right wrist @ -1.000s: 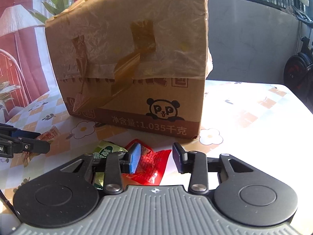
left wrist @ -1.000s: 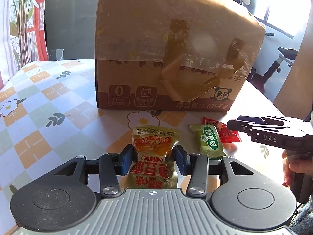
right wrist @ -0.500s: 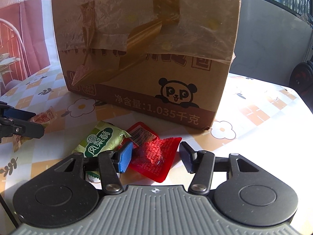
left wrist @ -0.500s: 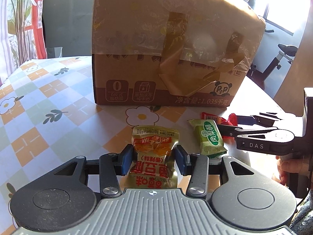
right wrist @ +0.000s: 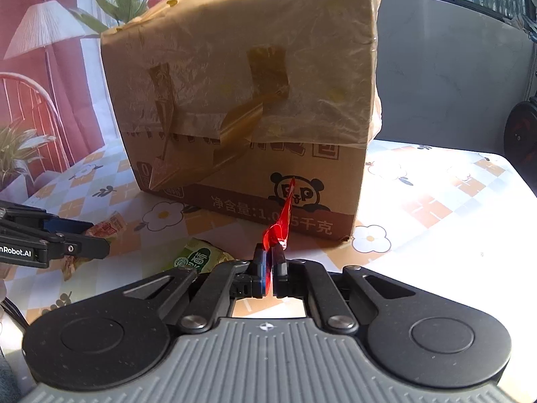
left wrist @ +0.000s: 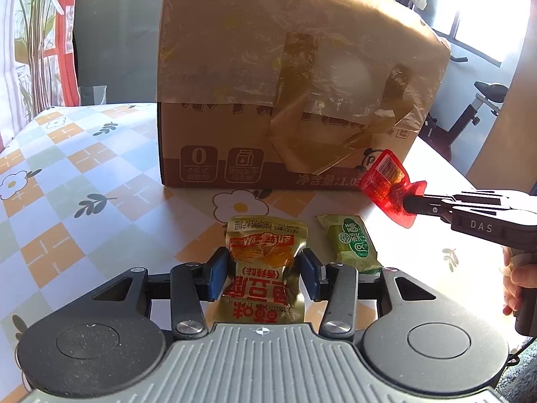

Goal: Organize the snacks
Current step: 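Lift both held packets and carry them over the box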

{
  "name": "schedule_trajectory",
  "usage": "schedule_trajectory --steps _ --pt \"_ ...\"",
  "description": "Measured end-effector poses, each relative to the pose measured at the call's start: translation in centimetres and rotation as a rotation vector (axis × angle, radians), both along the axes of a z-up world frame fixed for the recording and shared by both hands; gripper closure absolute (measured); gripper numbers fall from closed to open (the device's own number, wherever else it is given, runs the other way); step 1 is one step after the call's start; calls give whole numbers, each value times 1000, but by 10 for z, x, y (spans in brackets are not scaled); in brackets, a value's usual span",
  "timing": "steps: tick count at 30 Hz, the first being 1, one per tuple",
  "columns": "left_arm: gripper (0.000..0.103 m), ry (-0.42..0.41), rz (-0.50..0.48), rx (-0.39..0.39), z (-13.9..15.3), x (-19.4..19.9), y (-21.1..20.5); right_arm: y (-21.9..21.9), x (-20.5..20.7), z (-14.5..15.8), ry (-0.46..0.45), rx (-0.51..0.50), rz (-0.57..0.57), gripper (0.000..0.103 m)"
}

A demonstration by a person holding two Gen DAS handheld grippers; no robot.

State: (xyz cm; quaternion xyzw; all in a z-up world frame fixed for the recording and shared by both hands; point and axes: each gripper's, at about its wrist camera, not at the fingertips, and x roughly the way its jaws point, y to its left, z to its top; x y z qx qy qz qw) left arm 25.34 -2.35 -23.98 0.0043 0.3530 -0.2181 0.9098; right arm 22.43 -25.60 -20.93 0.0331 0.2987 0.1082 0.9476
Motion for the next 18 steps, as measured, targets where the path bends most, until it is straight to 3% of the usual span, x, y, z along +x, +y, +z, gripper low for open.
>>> schedule_trajectory --steps 5,8,11,18 --pt "54 -24 0 -6 6 -1 2 -5 -10 13 -22 44 23 100" --pt "54 -109 9 28 20 -6 3 -9 -19 26 -50 103 40 100" --pt "54 -178 32 -14 43 -6 12 -15 -32 48 -109 199 69 100" --pt "54 -379 5 -68 114 0 12 -21 -39 115 -300 219 121 100"
